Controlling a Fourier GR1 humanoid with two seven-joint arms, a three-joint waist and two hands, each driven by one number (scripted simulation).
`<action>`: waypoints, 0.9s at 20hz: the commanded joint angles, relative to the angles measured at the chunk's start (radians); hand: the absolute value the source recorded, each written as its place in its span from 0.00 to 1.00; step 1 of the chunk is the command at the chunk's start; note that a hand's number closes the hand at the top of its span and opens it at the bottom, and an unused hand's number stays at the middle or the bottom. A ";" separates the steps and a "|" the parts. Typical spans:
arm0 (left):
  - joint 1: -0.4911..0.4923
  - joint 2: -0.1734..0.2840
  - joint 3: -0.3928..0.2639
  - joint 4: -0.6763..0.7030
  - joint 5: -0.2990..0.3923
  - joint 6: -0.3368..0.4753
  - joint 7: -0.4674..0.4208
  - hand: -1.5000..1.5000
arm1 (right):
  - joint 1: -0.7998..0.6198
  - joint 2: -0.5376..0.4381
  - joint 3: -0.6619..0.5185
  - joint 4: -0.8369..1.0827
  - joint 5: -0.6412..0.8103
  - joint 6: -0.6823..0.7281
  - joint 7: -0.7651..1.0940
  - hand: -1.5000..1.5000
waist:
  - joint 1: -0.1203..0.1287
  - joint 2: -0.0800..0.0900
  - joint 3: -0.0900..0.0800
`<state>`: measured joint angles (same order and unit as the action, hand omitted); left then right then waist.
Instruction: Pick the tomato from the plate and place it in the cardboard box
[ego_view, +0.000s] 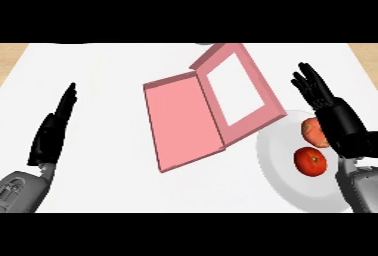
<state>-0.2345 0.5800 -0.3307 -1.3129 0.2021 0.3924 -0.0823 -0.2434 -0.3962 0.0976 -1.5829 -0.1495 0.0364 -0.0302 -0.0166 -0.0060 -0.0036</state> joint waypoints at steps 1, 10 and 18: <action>0.059 0.015 0.066 -0.030 0.010 -0.069 -0.027 0.50 | -0.012 0.001 -0.080 -0.011 -0.035 0.030 -0.017 0.00 | 0.019 0.005 0.004; 0.150 -0.049 0.007 -0.099 0.020 0.011 0.061 0.50 | 0.038 0.028 -0.280 0.057 0.070 -0.318 0.026 0.00 | 0.021 0.003 0.005; 0.175 -0.066 0.011 -0.183 -0.036 0.022 0.163 0.50 | 0.187 -0.059 -0.241 -0.016 0.129 -0.157 -0.097 0.00 | 0.010 0.004 0.003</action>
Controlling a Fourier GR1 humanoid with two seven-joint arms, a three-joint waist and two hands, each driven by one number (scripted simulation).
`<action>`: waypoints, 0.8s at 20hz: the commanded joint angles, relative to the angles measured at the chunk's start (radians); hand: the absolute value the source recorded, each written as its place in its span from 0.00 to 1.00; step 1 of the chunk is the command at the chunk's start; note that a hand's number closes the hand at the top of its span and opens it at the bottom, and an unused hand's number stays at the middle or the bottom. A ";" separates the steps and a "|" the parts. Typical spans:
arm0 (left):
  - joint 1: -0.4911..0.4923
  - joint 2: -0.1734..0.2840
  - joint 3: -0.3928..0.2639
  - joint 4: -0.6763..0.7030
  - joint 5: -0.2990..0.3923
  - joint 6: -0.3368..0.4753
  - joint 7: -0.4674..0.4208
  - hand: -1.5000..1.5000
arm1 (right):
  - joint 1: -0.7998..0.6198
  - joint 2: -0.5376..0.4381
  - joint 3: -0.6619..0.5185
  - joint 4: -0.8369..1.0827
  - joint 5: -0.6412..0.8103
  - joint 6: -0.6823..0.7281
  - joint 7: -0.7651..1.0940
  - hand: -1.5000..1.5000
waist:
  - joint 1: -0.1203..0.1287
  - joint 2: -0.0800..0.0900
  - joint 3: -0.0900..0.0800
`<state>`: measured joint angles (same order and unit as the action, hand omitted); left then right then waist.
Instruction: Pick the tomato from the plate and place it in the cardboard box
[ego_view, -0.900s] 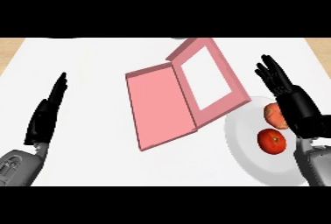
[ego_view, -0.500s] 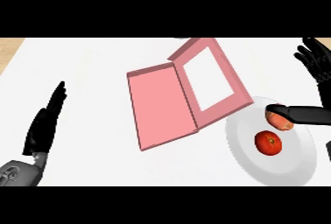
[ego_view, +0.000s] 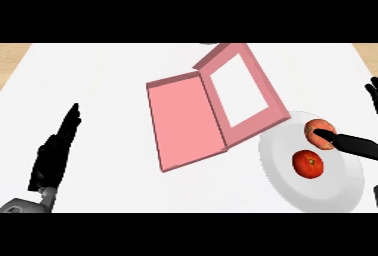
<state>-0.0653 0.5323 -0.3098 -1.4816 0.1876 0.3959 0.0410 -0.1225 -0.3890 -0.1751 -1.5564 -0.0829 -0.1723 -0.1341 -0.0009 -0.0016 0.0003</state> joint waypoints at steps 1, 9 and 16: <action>0.005 0.023 0.025 -0.013 0.000 -0.005 0.028 0.50 | 0.087 -0.154 0.022 -0.056 0.073 0.104 0.060 0.00 | -0.010 -0.003 -0.001; 0.035 -0.015 0.000 -0.001 -0.020 0.002 0.007 0.50 | 0.143 -0.466 0.110 -0.153 0.155 0.404 0.281 0.00 | -0.016 -0.003 -0.004; 0.056 -0.007 0.003 -0.046 -0.042 -0.016 0.012 0.50 | 0.101 -0.533 0.191 -0.297 0.078 0.607 0.576 0.00 | 0.003 -0.002 -0.002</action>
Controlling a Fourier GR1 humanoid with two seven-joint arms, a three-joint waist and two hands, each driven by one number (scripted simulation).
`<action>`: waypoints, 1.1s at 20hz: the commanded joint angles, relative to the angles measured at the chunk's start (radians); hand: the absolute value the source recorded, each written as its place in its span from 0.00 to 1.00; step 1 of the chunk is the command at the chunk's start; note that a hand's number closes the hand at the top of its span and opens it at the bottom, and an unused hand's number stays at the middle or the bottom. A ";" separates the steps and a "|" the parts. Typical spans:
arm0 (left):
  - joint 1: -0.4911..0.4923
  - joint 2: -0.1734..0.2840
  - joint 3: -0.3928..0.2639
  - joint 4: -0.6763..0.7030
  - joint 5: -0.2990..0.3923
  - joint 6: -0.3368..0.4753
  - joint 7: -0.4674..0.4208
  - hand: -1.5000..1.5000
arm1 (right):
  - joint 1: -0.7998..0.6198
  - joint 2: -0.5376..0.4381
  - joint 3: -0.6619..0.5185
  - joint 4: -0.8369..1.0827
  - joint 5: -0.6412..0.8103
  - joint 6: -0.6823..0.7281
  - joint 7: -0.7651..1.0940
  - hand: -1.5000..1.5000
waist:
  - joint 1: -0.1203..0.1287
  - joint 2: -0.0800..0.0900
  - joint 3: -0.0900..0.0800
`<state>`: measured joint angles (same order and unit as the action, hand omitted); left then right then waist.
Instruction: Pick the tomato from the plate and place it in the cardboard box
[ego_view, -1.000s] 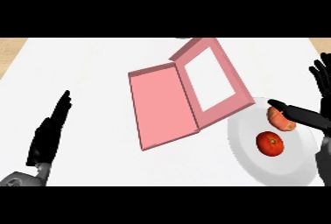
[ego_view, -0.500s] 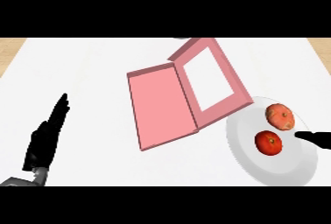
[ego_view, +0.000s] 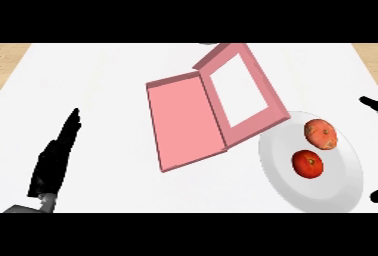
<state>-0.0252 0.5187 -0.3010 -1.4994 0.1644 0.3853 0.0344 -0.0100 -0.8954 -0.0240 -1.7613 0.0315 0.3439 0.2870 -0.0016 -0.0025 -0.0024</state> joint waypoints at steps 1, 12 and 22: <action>-0.006 -0.022 0.001 -0.018 -0.013 -0.005 0.018 0.50 | -0.010 0.016 0.072 -0.136 -0.021 0.069 0.211 0.00 | 0.001 0.000 0.001; 0.001 -0.073 0.093 0.053 -0.056 -0.104 -0.030 0.50 | -0.021 0.213 0.141 -0.172 0.188 0.074 0.390 0.00 | 0.003 0.003 0.002; 0.001 -0.130 0.153 -0.031 -0.142 -0.130 0.067 0.50 | 0.032 0.310 0.106 -0.112 0.331 0.156 0.308 0.00 | 0.001 0.002 0.003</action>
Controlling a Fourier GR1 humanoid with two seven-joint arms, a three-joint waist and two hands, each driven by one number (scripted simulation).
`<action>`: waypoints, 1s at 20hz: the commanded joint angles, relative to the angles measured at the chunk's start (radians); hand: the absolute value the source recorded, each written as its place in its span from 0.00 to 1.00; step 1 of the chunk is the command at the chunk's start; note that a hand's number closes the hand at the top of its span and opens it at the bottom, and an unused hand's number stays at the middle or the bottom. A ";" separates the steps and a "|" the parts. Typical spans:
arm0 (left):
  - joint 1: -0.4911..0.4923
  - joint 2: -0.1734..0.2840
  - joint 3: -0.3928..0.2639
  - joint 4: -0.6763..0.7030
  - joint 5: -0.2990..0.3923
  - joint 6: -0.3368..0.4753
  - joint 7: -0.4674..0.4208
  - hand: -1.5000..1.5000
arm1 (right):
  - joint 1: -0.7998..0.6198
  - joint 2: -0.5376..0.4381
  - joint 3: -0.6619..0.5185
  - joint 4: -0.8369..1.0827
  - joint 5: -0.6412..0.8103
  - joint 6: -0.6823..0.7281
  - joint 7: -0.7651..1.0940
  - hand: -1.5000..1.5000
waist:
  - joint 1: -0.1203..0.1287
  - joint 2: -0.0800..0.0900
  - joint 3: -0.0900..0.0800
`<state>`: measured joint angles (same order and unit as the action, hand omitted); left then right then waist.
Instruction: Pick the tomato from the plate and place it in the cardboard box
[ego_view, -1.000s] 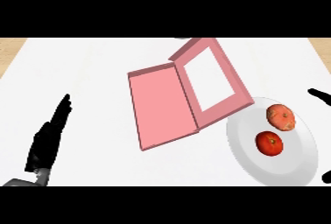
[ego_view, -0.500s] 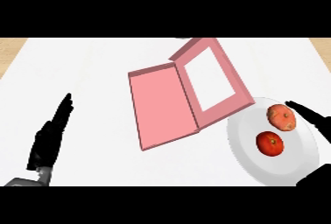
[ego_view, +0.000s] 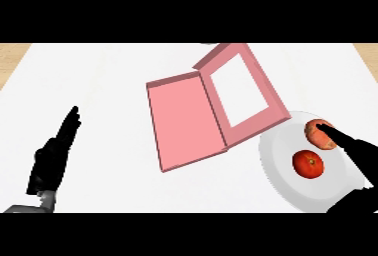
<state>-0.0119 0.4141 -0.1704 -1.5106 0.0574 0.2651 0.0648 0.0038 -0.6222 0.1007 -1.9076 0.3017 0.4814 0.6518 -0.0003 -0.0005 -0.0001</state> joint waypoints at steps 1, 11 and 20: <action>0.082 0.010 0.041 -0.093 -0.016 -0.039 0.009 0.50 | 0.028 0.050 -0.024 -0.038 0.044 0.028 0.006 0.00 | 0.002 -0.001 0.000; -0.015 -0.088 0.075 0.026 -0.114 -0.064 0.007 0.50 | -0.083 0.130 -0.070 0.124 0.131 0.088 -0.079 0.00 | 0.001 0.001 0.000; 0.077 -0.137 0.097 -0.083 -0.168 -0.108 0.026 0.50 | 0.019 0.193 -0.117 0.097 0.222 0.081 -0.170 0.00 | 0.001 0.000 0.000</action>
<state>0.0291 0.3135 -0.0644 -1.5508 -0.0664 0.1546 0.0813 0.0009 -0.4484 0.0114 -1.8068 0.5039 0.5452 0.5070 0.0005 -0.0005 0.0001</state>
